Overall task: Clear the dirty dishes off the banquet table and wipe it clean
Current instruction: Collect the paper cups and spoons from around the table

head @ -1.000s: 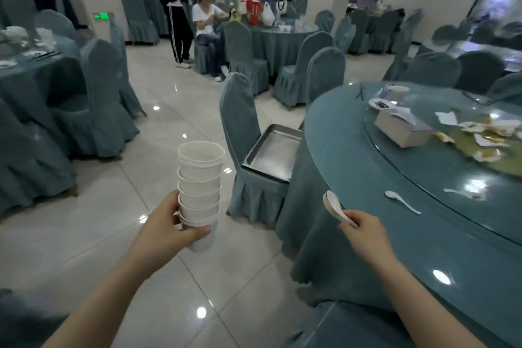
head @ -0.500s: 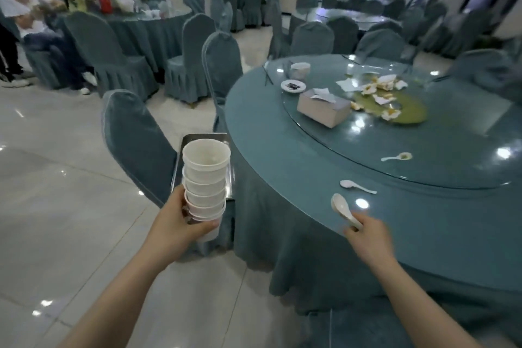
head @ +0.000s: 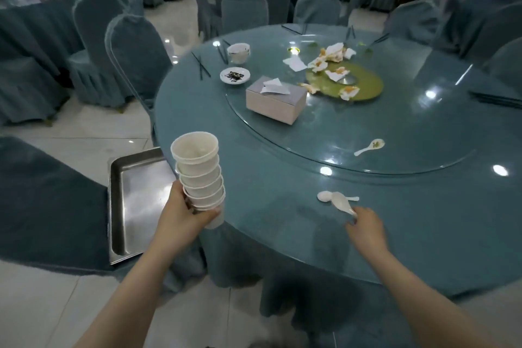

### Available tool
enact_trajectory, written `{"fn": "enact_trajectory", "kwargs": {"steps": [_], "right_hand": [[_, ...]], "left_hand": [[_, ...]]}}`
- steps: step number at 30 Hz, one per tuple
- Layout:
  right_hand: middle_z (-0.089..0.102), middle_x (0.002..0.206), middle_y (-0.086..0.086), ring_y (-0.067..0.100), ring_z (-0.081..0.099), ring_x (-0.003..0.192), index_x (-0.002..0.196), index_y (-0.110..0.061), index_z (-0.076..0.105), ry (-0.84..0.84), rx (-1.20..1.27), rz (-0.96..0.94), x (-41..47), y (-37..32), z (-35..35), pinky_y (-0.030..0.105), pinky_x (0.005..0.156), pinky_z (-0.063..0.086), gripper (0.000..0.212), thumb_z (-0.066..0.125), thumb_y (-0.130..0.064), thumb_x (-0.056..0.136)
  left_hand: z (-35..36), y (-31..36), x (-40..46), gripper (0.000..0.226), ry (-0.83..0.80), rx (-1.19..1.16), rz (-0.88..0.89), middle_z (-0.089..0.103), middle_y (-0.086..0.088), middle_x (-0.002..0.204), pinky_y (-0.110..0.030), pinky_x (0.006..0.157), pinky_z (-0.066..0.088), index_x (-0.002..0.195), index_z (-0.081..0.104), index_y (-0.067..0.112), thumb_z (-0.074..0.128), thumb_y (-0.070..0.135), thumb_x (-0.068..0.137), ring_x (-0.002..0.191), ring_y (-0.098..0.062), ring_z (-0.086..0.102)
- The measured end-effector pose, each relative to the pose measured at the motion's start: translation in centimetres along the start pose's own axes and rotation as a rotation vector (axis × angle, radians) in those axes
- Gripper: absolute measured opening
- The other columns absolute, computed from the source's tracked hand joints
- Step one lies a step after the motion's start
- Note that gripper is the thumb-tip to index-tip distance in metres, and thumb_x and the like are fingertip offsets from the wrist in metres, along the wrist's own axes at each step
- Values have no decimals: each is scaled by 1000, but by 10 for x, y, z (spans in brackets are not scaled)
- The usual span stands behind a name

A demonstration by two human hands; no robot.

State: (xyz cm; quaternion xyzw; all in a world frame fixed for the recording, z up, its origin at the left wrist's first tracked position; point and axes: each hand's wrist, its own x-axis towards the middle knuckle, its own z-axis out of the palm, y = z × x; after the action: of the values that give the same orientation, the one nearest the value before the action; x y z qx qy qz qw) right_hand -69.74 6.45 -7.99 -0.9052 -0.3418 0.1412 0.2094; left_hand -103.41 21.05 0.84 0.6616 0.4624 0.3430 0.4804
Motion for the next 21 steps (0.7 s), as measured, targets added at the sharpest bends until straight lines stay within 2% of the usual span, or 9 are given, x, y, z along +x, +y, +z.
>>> {"fn": "enact_trajectory", "kwargs": {"steps": [4, 7, 9, 12, 16, 19, 21], "right_hand": [[60, 110, 10, 31, 57, 96, 113, -15, 64, -34, -70, 5, 24, -7, 16, 30, 71, 42, 37, 50, 0, 81], [58, 116, 9, 29, 58, 98, 121, -15, 61, -30, -102, 63, 38, -14, 29, 31, 76, 46, 48, 45, 6, 81], [52, 118, 8, 29, 56, 93, 125, -16, 57, -33, -121, 130, 46, -19, 37, 30, 72, 44, 49, 43, 5, 83], [45, 110, 10, 34, 55, 86, 121, -15, 57, -14, -199, 181, 65, -25, 42, 34, 71, 44, 38, 44, 0, 88], [47, 108, 13, 34, 53, 87, 104, -6, 61, 7, -200, 225, 83, -29, 48, 37, 74, 47, 22, 44, -4, 90], [51, 103, 13, 33, 53, 84, 96, -5, 62, -33, -253, 225, 89, -33, 56, 36, 70, 46, 21, 43, 0, 88], [54, 101, 11, 32, 55, 85, 95, -7, 63, -66, -258, 204, 98, -42, 61, 35, 68, 45, 21, 44, -1, 88]], "left_hand": [[4, -19, 57, 69, -56, 15, -10, 62, 13, 110, -26, 80, 48, 122, 45, 22, 79, -3, 68, 91, 2, 61], [17, -32, 100, 66, -68, 9, -19, 61, 19, 105, -12, 73, 45, 119, 45, 22, 79, -2, 68, 85, 14, 59], [25, -39, 126, 63, -102, 17, -22, 61, 18, 102, -10, 69, 43, 116, 46, 21, 80, -1, 68, 81, 17, 58], [33, -56, 161, 62, -163, 19, -43, 61, 17, 102, -9, 69, 43, 114, 47, 22, 81, 0, 67, 85, 12, 59], [37, -72, 197, 68, -215, 20, -63, 60, 15, 107, -8, 72, 41, 121, 45, 18, 81, 0, 66, 92, 10, 56], [39, -83, 211, 70, -249, 8, -82, 61, 1, 115, -16, 79, 43, 124, 45, 11, 81, -3, 66, 101, -9, 59], [41, -88, 222, 71, -260, -5, -91, 60, -4, 118, -22, 84, 44, 126, 44, 8, 81, -5, 66, 105, -16, 58]]}}
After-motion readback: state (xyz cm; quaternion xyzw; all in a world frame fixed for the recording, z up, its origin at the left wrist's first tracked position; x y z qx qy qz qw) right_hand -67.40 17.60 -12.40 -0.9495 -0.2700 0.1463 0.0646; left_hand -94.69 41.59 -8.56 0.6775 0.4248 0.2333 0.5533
